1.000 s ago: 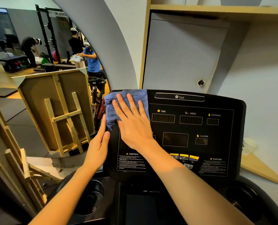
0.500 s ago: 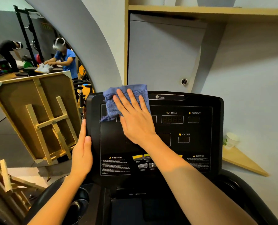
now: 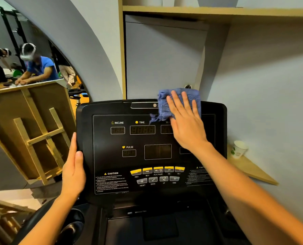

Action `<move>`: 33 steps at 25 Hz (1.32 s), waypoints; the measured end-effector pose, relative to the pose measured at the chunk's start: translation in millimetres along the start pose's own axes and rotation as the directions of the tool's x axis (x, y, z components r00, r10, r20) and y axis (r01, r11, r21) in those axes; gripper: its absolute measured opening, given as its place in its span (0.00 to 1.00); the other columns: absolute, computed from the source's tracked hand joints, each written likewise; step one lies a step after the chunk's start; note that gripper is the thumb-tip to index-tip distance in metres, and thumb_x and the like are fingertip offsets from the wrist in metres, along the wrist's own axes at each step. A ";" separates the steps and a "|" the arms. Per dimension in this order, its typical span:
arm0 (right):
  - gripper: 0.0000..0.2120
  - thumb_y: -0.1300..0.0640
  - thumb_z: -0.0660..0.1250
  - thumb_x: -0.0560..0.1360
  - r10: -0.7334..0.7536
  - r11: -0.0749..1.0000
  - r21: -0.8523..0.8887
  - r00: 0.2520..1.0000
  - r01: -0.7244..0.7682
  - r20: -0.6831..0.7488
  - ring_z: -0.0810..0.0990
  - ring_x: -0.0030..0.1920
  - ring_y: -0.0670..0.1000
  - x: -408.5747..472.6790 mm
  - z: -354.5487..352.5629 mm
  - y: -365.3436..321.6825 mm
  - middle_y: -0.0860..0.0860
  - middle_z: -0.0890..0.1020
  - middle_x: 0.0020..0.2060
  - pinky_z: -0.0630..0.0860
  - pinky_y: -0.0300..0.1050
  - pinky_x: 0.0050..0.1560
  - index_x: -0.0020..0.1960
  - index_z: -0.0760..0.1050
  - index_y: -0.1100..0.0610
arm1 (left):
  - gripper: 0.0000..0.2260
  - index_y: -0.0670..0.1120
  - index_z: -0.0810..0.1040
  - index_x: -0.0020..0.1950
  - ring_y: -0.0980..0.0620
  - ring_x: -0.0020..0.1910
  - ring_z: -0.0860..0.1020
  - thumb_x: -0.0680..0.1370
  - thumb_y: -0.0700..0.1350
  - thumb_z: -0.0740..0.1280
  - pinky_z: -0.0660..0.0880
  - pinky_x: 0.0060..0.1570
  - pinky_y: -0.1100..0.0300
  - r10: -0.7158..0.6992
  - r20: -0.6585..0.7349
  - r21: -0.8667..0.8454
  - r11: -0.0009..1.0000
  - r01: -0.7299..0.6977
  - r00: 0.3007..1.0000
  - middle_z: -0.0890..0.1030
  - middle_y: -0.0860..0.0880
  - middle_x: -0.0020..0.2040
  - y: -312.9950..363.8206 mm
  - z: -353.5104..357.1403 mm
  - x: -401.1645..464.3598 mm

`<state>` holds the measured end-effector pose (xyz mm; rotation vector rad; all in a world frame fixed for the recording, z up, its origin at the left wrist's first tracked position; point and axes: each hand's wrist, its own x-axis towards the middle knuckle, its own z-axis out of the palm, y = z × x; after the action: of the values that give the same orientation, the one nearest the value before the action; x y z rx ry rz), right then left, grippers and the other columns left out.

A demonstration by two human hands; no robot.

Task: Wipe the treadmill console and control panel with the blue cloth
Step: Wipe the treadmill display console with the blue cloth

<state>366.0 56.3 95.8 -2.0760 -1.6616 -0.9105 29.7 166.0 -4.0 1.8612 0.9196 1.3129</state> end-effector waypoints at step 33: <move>0.33 0.50 0.49 0.82 0.217 0.969 0.087 0.968 -0.229 0.126 0.41 0.82 0.57 -187.8 33.7 53.0 0.49 0.41 0.82 0.36 0.53 0.80 0.83 0.39 0.51 | 0.25 0.58 0.53 0.81 0.60 0.69 0.62 0.83 0.58 0.48 0.59 0.67 0.58 0.028 -0.093 0.058 0.998 -0.022 0.995 0.61 0.62 0.74 -4.2 3.9 -2.6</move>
<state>404.1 -76.9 -45.6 -2.2262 -1.4553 -0.6322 32.1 165.5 -9.7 1.8732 0.9948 1.4131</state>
